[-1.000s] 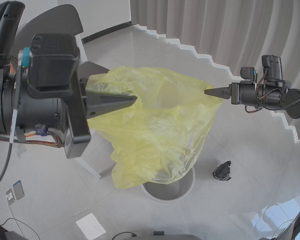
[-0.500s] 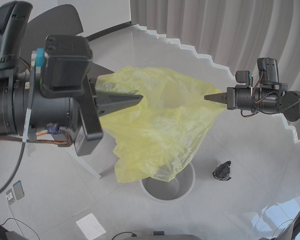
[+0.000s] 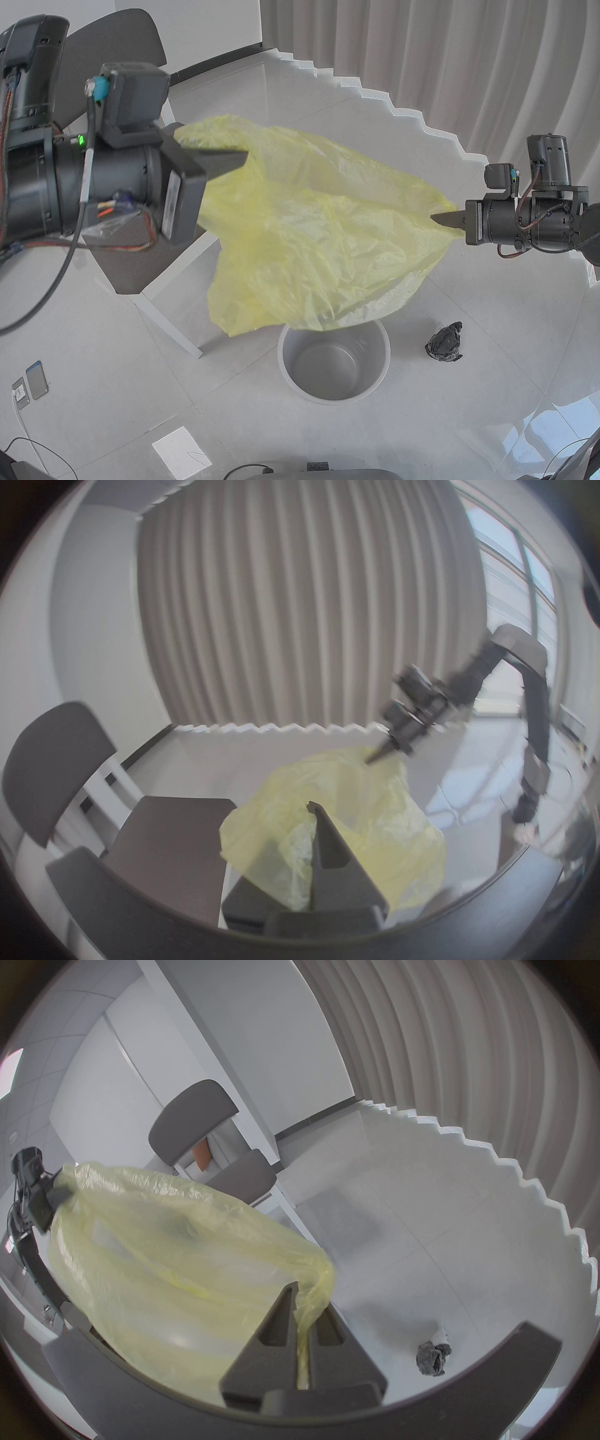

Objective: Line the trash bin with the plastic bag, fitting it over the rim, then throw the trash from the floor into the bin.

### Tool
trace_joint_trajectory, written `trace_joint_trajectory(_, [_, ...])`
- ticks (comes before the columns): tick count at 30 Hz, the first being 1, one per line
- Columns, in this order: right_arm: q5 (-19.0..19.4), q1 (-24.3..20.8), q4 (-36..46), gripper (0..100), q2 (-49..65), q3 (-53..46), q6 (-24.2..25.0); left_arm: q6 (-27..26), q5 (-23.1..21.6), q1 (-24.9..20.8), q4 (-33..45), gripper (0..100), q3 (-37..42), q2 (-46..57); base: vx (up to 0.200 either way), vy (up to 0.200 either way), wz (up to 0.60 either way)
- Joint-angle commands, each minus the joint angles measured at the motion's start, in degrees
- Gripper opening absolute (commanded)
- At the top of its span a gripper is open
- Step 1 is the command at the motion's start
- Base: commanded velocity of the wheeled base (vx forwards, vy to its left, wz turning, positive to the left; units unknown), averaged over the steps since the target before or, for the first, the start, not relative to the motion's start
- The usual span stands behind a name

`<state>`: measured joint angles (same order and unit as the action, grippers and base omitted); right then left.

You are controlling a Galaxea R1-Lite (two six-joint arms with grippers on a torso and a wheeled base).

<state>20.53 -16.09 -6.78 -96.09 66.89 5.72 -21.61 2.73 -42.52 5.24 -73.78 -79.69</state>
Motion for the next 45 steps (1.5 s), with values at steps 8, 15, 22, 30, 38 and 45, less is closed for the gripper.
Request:
trace_joint_trajectory(8, [-11.56, -5.88, -15.37, 0, 6.17, -16.62, 8.87, 17.75, 8.34, 1.39, -17.20, 0, 17.70, -4.25, 0.000, 0.000, 0.00])
trace_joint_trajectory(15, [-11.83, -6.32, -15.90, 0, 3.54, -18.29, 9.05, 25.74, 4.92, 2.88, -19.74, 0, 22.45, -9.34, 0.000, 0.000, 0.00])
trace_joint_trajectory(22, [-11.65, -3.77, -15.37, 0, 2.66, -20.48, 6.94, 29.35, 4.39, 2.88, -28.45, 0, 25.44, -16.90, 0.000, 0.000, 0.00])
trace_joint_trajectory(30, [-11.30, -1.57, -15.90, 0, 0.29, -24.26, 3.60, 32.07, 4.65, 1.12, -40.84, 0, 28.07, -26.48, 0.000, 0.000, 0.00])
trace_joint_trajectory(38, [-10.77, -1.57, -18.97, 0, -4.55, -27.69, 3.60, 35.85, 4.83, -0.11, -44.62, 0, 30.36, -31.76, 0.000, 0.000, 0.00])
trace_joint_trajectory(45, [-9.98, -0.96, -28.03, 0, -12.72, -29.98, 3.69, 39.90, 4.83, -0.37, -48.04, 0, 30.89, -37.91, 0.000, 0.000, 0.00])
